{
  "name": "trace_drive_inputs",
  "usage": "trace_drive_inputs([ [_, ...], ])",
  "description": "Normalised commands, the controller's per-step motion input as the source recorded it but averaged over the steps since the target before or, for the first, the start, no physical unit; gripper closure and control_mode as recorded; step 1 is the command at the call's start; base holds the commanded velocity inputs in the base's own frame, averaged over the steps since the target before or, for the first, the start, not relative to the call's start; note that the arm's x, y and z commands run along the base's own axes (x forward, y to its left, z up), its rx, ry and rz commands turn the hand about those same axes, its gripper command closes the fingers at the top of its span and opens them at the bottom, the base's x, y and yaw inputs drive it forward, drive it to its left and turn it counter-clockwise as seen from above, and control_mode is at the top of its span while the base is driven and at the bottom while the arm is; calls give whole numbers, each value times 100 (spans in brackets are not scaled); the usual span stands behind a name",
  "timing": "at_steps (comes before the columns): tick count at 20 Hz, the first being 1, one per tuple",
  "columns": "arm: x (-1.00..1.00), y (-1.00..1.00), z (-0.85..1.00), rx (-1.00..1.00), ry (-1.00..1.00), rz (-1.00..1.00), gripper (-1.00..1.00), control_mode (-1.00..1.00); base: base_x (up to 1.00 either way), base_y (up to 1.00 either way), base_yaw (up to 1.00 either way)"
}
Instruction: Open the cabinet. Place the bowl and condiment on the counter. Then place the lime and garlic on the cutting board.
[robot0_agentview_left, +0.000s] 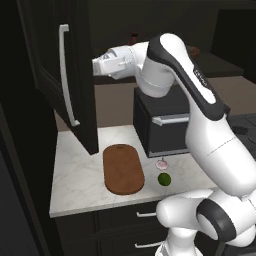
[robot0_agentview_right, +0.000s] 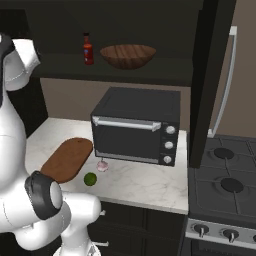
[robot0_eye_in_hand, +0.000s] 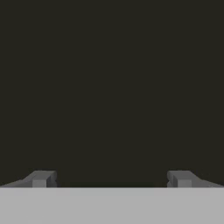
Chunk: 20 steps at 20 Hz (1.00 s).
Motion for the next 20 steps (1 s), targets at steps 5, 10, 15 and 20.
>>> trace_drive_inputs([
  [5, -15, 31, 0, -2, -5, 0, -100, -100, 0, 0, 0],
  [10, -2, 21, 0, 0, -2, -1, -100, -100, 0, 0, 0],
  [15, 0, 12, -7, -3, -2, -2, -100, -100, 0, 0, 0],
  [20, 0, 3, -9, -5, -3, -3, -100, -100, 0, 0, 0],
])
